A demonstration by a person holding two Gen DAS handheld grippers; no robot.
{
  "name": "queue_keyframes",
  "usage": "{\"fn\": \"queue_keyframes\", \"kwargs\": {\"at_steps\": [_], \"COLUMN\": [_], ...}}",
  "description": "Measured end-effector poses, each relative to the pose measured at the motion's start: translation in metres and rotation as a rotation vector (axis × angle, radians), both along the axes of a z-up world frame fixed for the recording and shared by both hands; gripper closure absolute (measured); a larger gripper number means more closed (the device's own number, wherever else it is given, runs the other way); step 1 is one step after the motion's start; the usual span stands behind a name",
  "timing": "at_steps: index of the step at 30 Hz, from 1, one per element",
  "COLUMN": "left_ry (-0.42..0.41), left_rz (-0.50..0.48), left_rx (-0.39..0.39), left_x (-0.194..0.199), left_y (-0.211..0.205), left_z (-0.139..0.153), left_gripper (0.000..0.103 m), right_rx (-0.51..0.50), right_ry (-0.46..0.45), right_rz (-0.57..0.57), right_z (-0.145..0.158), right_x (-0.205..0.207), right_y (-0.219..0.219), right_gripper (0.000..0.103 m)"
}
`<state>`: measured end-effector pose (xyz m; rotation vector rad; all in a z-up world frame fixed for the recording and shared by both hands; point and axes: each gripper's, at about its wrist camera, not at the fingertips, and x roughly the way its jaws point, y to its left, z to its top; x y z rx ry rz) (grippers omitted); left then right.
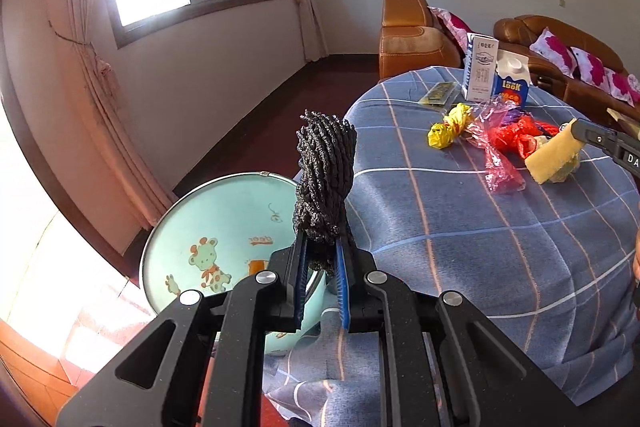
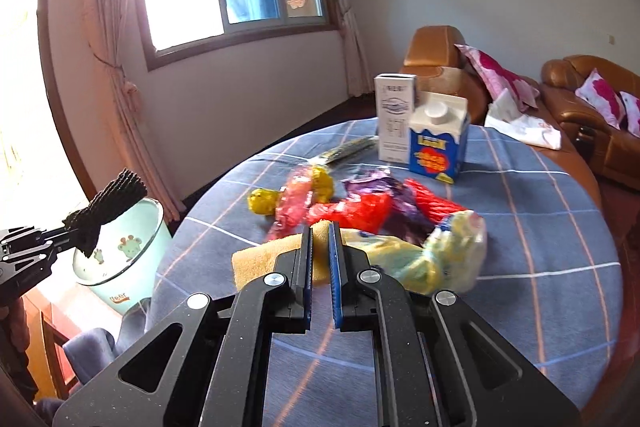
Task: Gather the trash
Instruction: 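Carry the black scrubber over the bin with the left gripper while the right gripper brings the yellow sponge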
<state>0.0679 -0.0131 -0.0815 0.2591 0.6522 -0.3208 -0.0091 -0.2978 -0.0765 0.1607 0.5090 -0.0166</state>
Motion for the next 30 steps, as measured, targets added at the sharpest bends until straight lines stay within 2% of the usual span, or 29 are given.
{"fn": "queue_keyframes", "kwargs": {"at_steps": [18, 30], "left_ry": [-0.012, -0.015], "left_rz": [0.084, 0.188], "left_rx": [0.037, 0.047], "left_x": [0.012, 0.029], "left_y": [0.037, 0.069], "left_z": [-0.004, -0.008], "left_gripper": [0.091, 0.091], "right_rx": [-0.060, -0.092], "right_ry": [-0.013, -0.032], "right_rz": [0.088, 0.165], "right_z": [0.005, 0.009], "right_x": [0.048, 0.085], "right_y": [0.050, 0.089], "right_gripper": [0.095, 0.095]}}
